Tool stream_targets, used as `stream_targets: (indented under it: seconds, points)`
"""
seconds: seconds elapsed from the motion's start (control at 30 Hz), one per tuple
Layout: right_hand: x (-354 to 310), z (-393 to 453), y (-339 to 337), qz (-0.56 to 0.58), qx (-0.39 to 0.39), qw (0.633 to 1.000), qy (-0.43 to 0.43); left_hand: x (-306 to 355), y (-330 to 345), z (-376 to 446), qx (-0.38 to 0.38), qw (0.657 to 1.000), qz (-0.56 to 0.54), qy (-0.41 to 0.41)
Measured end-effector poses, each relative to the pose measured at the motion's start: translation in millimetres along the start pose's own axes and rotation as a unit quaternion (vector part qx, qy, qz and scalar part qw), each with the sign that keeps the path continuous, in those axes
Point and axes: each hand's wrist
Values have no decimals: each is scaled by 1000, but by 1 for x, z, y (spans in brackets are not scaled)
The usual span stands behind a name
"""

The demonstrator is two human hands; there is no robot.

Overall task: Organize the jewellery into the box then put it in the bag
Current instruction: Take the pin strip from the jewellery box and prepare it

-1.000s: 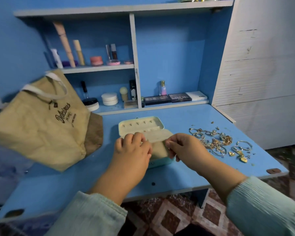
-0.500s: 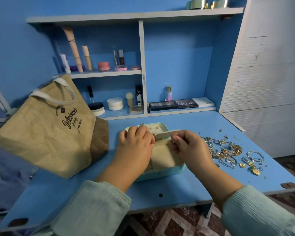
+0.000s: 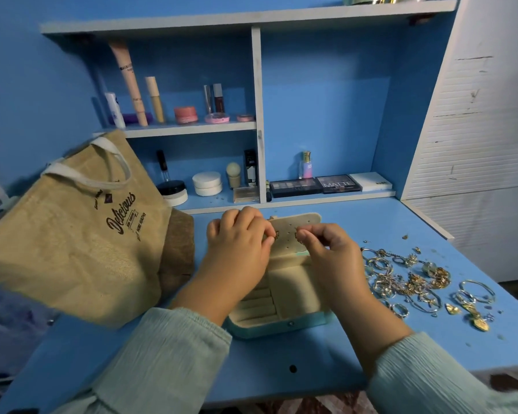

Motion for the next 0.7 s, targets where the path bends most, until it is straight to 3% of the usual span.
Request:
stream_targets:
  seconds: [0.23, 0.7]
  points:
    - [7, 3, 7, -5, -5, 1000, -18, -12, 7, -3, -25, 997, -75, 10]
    - [12, 6, 12, 35, 10, 999, -36, -19, 3, -5, -57, 993, -99, 14]
Point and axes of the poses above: each hand's wrist, its own z-axis towards the middle knuckle, its own y-axis out of the palm, x = y × z, and after that the axes turned 12 degrees about z, right-handed
